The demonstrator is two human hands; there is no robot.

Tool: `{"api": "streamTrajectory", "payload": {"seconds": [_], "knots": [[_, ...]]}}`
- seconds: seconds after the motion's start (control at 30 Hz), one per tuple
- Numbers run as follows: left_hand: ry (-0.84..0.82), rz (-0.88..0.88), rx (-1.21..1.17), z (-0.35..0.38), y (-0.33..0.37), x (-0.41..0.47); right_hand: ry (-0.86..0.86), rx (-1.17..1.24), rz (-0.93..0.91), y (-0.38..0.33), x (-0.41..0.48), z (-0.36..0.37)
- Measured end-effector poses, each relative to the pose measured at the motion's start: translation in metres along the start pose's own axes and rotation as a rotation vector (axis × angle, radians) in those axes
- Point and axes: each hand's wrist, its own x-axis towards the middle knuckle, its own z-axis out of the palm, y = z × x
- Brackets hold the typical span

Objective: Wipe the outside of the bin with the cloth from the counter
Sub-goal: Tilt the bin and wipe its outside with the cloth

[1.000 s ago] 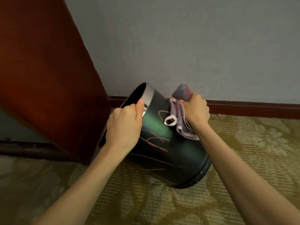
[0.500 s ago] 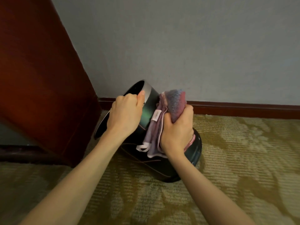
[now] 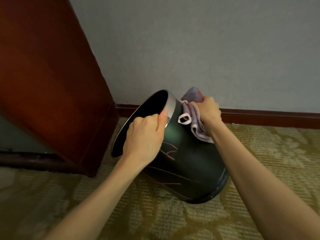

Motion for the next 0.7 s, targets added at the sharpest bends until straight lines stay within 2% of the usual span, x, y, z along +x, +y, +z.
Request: {"api": "streamTrajectory", "payload": {"seconds": [0.13,0.37,0.47,0.57,0.7], "knots": [[0.026,-0.025,-0.002,-0.003,-0.008,-0.001,0.156,-0.008,-0.118,-0.003,-0.026,0.007],[0.045,-0.113,-0.094,-0.001,-0.014,0.021,0.458,0.239,-0.390,-0.007,-0.104,0.037],[0.046,-0.167,-0.181,-0.001,-0.016,0.024,0.483,0.267,-0.424,-0.006,-0.115,0.044],[0.024,-0.208,-0.241,0.002,-0.014,0.026,0.441,0.308,-0.350,-0.009,-0.102,0.036],[-0.043,-0.246,-0.366,0.006,-0.009,0.027,0.386,0.230,-0.257,-0.016,-0.072,0.021]]}}
